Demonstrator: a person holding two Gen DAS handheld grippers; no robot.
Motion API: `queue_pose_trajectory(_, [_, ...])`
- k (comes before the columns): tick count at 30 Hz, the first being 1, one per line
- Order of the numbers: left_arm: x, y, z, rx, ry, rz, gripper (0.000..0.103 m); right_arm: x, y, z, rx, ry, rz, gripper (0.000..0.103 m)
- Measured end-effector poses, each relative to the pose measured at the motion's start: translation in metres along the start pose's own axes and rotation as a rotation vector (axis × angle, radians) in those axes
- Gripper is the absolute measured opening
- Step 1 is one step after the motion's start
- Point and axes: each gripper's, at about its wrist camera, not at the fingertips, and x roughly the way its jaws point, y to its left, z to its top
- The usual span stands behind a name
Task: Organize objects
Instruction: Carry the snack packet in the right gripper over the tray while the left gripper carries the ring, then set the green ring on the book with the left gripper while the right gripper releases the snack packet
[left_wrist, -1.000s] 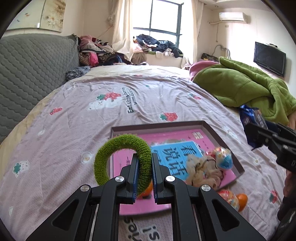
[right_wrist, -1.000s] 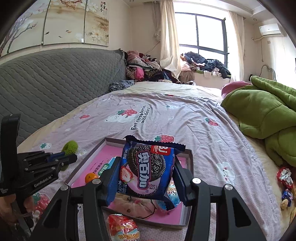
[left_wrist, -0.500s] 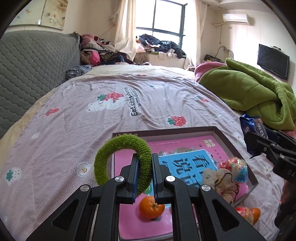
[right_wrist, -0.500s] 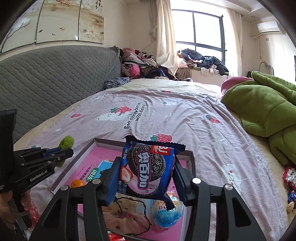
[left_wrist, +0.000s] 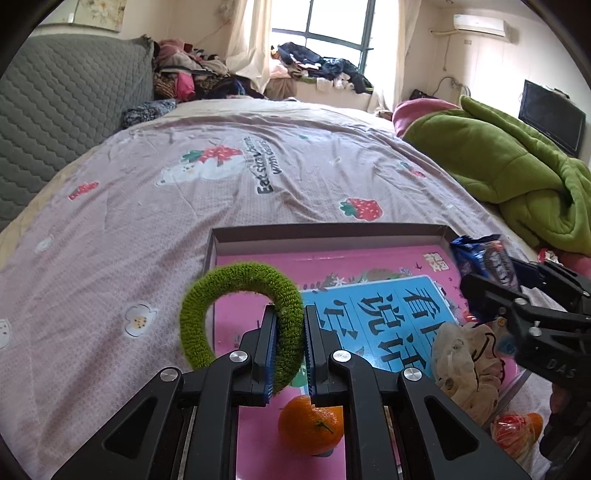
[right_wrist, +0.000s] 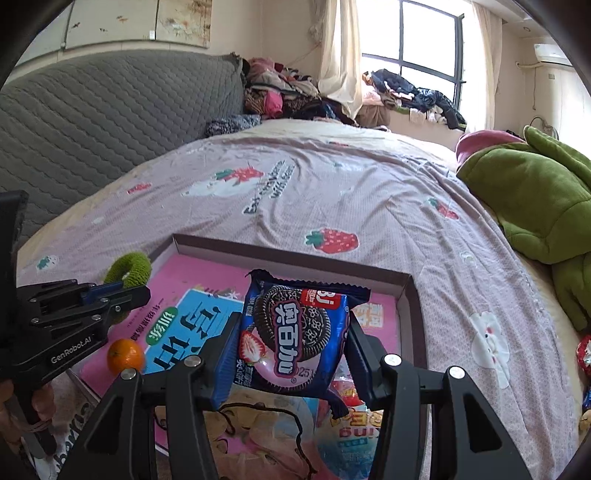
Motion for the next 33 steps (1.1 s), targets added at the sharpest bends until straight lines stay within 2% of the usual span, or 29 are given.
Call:
queue_pose_trajectory(8, [0.011, -0.002, -0.007, -0.005, 0.049, -0.023, 0.015, 0.027, 0.007, 0.005, -0.028, 0.099, -0.004, 0.052])
queue_pose_trajectory(16, [0.025, -0.002, -0.011, -0.001, 0.109, -0.037, 0.015, 0.057, 0.005, 0.001, -0.023, 0.257, -0.017, 0.052])
queue_pose_trajectory(25, [0.03, -0.003, -0.013, 0.013, 0.137, -0.033, 0.021, 0.064, -0.001, -0.004, -0.005, 0.312, -0.037, 0.053])
queue_pose_trajectory(30, [0.027, -0.004, -0.014, 0.015, 0.133, -0.036, 0.026, 0.065, -0.003, -0.004, 0.02, 0.328, -0.04, 0.053])
queue_pose_trajectory(31, [0.027, -0.004, -0.013, 0.016, 0.132, -0.036, 0.029, 0.066, -0.004, -0.003, 0.026, 0.33, -0.041, 0.053])
queue_pose_trajectory(33, [0.025, -0.004, -0.012, 0.016, 0.126, -0.032, 0.043, 0.066, -0.004, -0.003, 0.023, 0.342, -0.042, 0.053])
